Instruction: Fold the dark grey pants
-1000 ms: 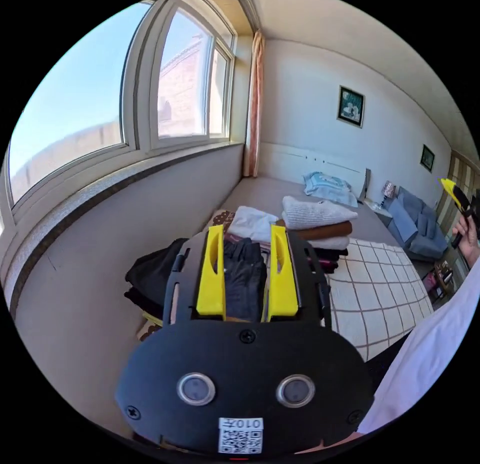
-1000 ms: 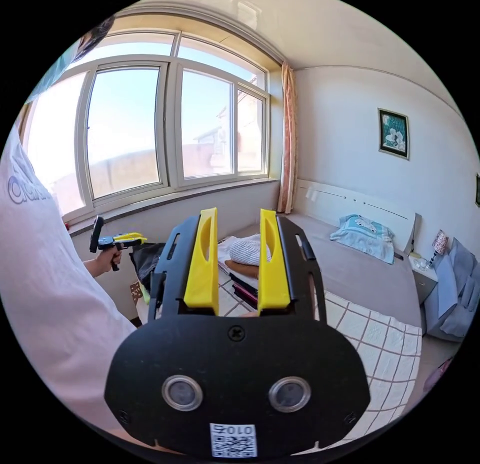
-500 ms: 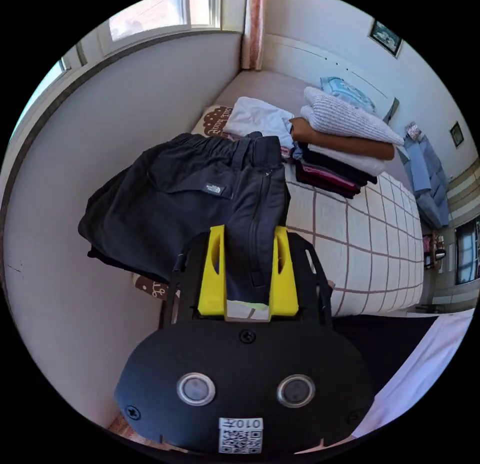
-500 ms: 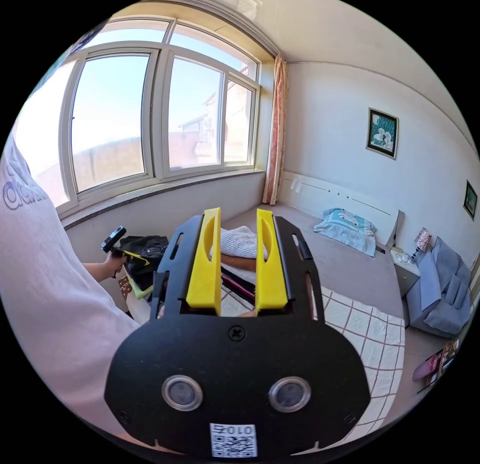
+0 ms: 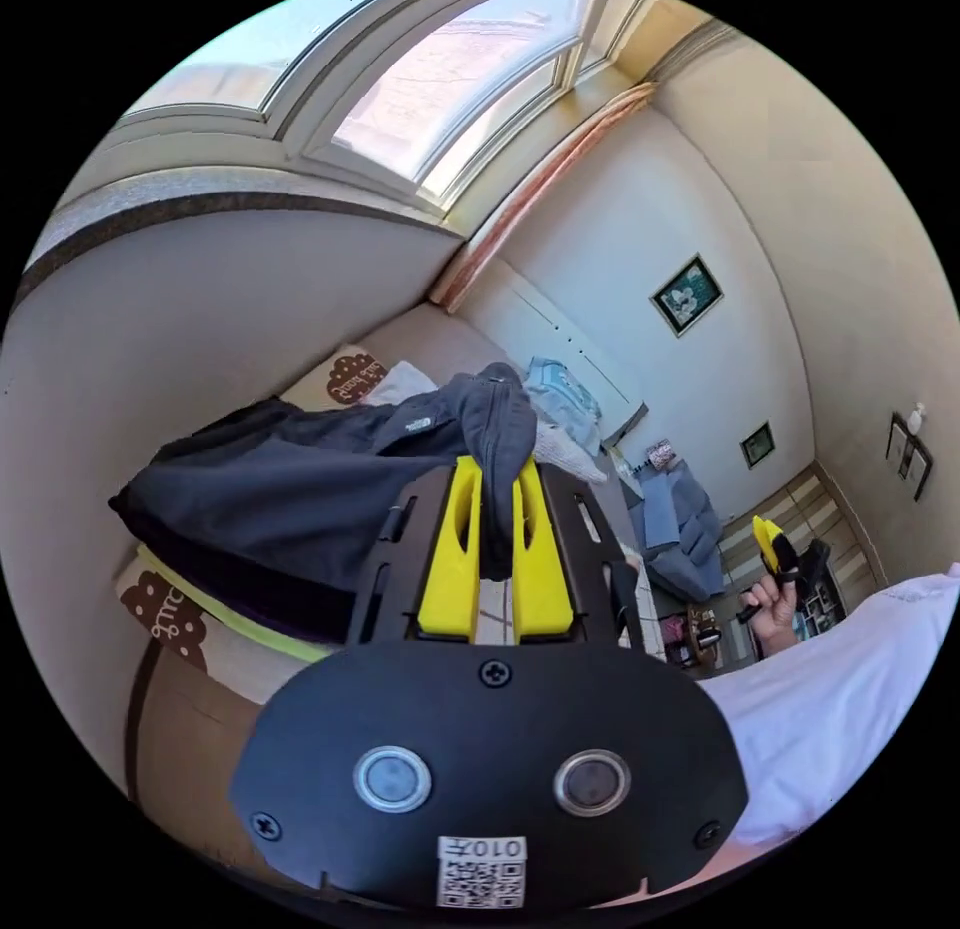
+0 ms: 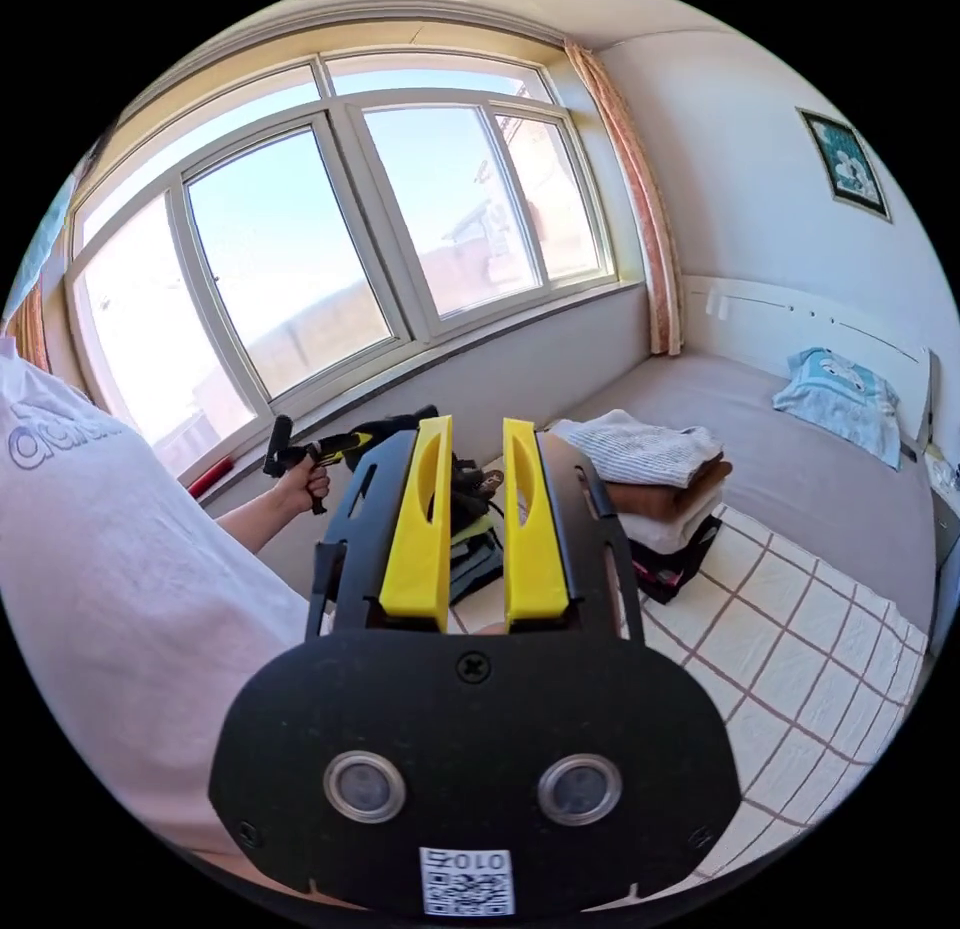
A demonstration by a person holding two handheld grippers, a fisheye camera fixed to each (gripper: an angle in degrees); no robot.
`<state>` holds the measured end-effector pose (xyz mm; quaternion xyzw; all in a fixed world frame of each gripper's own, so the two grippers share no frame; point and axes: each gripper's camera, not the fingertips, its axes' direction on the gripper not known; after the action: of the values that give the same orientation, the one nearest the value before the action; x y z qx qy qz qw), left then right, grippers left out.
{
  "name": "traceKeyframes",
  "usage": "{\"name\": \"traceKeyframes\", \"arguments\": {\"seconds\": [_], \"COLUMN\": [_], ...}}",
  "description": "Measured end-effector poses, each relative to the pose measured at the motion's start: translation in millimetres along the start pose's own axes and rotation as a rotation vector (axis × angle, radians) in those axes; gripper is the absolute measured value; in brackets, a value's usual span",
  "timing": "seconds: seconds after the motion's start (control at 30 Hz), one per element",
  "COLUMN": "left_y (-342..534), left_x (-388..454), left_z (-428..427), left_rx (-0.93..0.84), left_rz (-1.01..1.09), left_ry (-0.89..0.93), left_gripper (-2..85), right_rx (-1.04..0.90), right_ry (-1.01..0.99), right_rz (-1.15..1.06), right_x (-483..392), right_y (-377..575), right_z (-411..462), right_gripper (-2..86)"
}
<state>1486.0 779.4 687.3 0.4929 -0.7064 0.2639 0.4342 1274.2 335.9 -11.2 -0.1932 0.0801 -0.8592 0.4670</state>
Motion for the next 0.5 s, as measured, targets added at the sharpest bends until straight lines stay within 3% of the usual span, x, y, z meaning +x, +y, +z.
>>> {"name": "traceKeyframes", "arguments": {"seconds": [0.13,0.27,0.4,0.5], "left_y": [3,30,71,114], "left_x": [64,125,184,231], "left_z": [-10,-7,22,49], "left_rx": [0.028,0.077,-0.007,-0.140], "left_rz": [0.186,0.324,0.440,0.596], "left_ry": [0.012,0.225,0.369,0.365], "left_gripper": [3.4,3.4,3.7,4.1], "right_rx": [-0.100,-0.150,-0.170,-0.052], "right_ry": [-0.246,-0.437,-0.657,-0.892], "right_rz": [0.080,0.172,0.386,0.626], "right_x": [23,41,82,116], "right_y": [-22,-35,-21,8], "right_z": [28,47,62,58], "right_gripper": [18.3,24.8,27.5,28.3]}}
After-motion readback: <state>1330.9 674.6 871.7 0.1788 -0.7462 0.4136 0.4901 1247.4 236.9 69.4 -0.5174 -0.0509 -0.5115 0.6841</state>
